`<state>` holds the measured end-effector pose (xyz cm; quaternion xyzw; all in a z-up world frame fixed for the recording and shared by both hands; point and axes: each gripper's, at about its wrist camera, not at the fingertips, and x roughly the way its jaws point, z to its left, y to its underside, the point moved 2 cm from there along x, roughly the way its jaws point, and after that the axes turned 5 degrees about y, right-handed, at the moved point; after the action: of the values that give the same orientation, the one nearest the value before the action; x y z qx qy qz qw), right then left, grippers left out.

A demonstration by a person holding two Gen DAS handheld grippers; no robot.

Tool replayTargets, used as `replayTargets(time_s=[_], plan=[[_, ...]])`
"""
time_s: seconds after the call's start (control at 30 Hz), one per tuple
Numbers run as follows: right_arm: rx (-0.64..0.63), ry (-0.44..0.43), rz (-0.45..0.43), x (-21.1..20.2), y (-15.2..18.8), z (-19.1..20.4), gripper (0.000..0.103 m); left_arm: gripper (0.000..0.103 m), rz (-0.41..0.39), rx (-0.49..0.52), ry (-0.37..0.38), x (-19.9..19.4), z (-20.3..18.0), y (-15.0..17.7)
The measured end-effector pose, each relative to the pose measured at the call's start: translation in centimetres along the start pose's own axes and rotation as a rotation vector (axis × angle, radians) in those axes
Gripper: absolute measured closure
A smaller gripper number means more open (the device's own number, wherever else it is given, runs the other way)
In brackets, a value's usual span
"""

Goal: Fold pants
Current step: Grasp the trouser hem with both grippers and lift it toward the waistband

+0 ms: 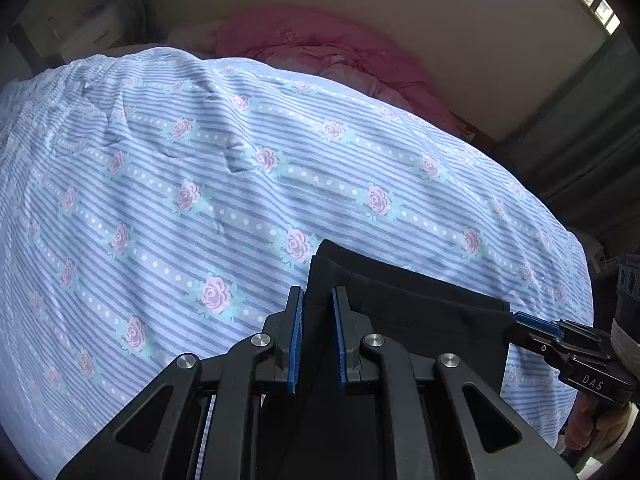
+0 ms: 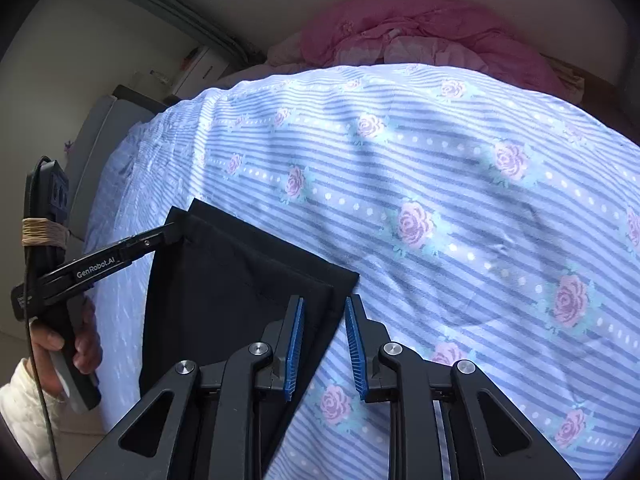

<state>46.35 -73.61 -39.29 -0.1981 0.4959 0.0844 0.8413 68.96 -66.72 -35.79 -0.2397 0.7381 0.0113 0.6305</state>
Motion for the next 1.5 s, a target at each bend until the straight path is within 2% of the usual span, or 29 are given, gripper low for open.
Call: replayTargets(time_s=[0.07, 0.23, 0.43, 0.53, 0.6, 0.67, 0.7, 0.8, 0.9, 0.97, 1.07, 1.17, 1.23, 1.3, 1.5], plan=[[-0.006, -0.010, -0.005, -0.1, -0.1, 0.2, 0.080, 0.088, -0.009, 0.001, 0.006, -0.2, -0.1, -0.4], [-0.064, 0.041, -0.006, 0.6, -0.3, 1.2, 0.080, 0.088, 0.007, 0.026, 0.010, 0.1, -0.4, -0.8], [-0.052, 0.012, -0.027, -0.8, -0.1, 1.2, 0.080, 0.076, 0.027, 0.009, -0.010, 1.1, 1.3, -0.5], [-0.067, 0.033, -0.003, 0.2, 0.1, 1.5, 0.080, 0.071, 0.044, -0.003, -0.016, 1.9, 1.6, -0.2], [-0.050, 0.021, 0.003, 0.6, 0.0, 1.3, 0.080, 0.071, 0.046, -0.015, -0.015, 2.1, 2.0, 0.0], [-0.043, 0.011, 0.009, 0.8, -0.1, 1.1, 0.080, 0.081, 0.037, -0.011, -0.010, 2.0, 1.9, 0.2], [-0.037, 0.008, 0.014, 0.9, -0.2, 1.0, 0.080, 0.093, 0.036, 0.002, -0.008, 2.0, 1.7, 0.4], [-0.048, 0.002, 0.007, 0.5, -0.4, 1.2, 0.094, 0.098, 0.019, 0.085, -0.054, 1.4, 0.2, 0.9], [-0.043, -0.008, -0.036, -1.2, -0.8, 1.5, 0.096, 0.098, -0.019, 0.075, -0.029, 0.7, -0.5, 0.5], [-0.036, -0.002, -0.061, -1.9, -1.2, 1.7, 0.096, 0.098, -0.010, 0.064, -0.026, 1.1, -0.4, -0.1], [-0.039, 0.018, -0.041, -0.9, -1.3, 1.3, 0.096, 0.098, 0.019, 0.055, -0.030, 2.3, 0.2, -0.1], [-0.003, 0.019, -0.006, -0.2, -1.2, 0.4, 0.089, 0.092, 0.027, 0.045, -0.021, 2.4, 0.7, -0.1], [0.016, 0.031, -0.009, -0.4, -1.0, -0.2, 0.068, 0.074, 0.018, 0.059, -0.034, 2.1, 0.8, -0.3], [0.033, 0.032, -0.010, -0.4, -0.8, -0.7, 0.068, 0.070, 0.019, 0.069, -0.036, 2.2, 1.4, -0.8], [0.045, -0.042, 0.036, 1.4, -0.7, -1.0, 0.065, 0.067, 0.063, 0.029, 0.011, 4.3, 1.9, -1.8]])
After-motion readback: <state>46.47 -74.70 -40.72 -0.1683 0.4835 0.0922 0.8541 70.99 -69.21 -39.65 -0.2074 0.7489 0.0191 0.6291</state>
